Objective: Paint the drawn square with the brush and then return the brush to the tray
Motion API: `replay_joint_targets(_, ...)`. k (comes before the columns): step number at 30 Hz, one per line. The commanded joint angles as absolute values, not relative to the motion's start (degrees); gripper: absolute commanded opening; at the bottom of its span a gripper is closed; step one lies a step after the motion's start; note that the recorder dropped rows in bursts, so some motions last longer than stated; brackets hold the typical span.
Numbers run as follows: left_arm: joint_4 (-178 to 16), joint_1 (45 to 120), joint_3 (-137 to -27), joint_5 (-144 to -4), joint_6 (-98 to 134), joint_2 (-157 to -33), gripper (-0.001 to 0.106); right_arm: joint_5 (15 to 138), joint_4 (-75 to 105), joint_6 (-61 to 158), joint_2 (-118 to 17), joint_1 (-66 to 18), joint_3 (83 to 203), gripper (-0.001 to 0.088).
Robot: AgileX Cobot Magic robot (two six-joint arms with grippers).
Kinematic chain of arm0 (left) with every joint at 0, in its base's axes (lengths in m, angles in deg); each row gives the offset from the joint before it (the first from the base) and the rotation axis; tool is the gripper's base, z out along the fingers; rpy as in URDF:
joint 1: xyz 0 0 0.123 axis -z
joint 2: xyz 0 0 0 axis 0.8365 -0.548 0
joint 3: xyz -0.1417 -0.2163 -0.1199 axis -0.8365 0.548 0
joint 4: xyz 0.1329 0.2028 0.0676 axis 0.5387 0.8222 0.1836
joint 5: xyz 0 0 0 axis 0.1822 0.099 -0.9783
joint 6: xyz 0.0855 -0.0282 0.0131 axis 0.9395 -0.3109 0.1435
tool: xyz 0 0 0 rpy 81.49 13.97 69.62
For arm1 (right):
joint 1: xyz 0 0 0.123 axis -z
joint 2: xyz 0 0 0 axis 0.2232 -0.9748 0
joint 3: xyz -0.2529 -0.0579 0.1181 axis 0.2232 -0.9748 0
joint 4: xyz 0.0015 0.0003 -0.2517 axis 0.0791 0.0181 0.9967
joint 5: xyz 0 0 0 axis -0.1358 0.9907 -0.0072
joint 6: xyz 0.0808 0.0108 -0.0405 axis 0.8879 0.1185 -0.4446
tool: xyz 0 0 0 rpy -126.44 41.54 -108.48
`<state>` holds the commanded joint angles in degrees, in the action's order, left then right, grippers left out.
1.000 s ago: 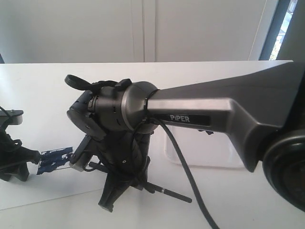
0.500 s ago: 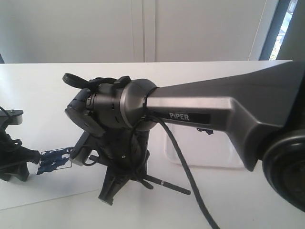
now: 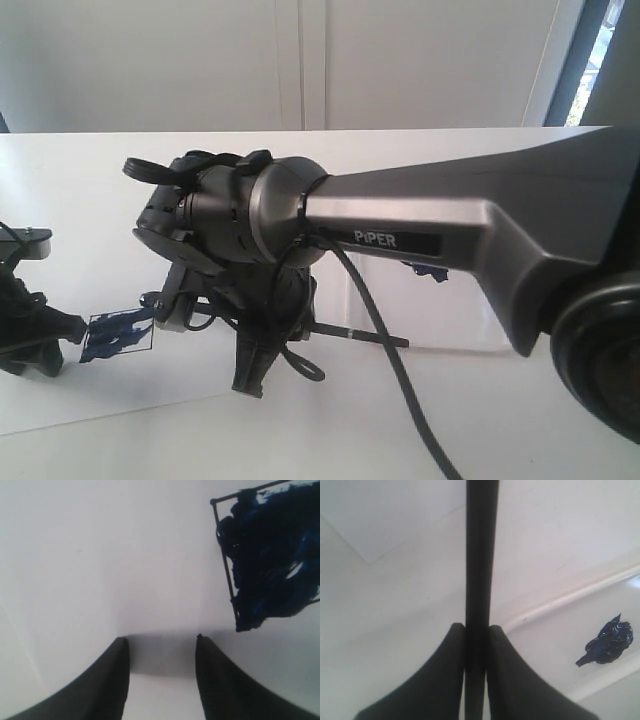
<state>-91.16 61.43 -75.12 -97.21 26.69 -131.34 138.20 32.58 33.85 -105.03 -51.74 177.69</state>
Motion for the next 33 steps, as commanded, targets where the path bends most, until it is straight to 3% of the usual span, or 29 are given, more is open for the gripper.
replay_joint_targets(10, -91.6, 61.4, -75.1, -97.2, 26.7, -131.3, 0.048, 138.2, 40.7, 33.1, -105.1, -55.5, 177.7, 0.0)
replay_joint_targets(33, -92.2, 61.4, -75.1, -97.1, 26.7, -131.3, 0.048, 138.2, 48.8, 37.2, -107.9, -55.7, 175.4, 0.0)
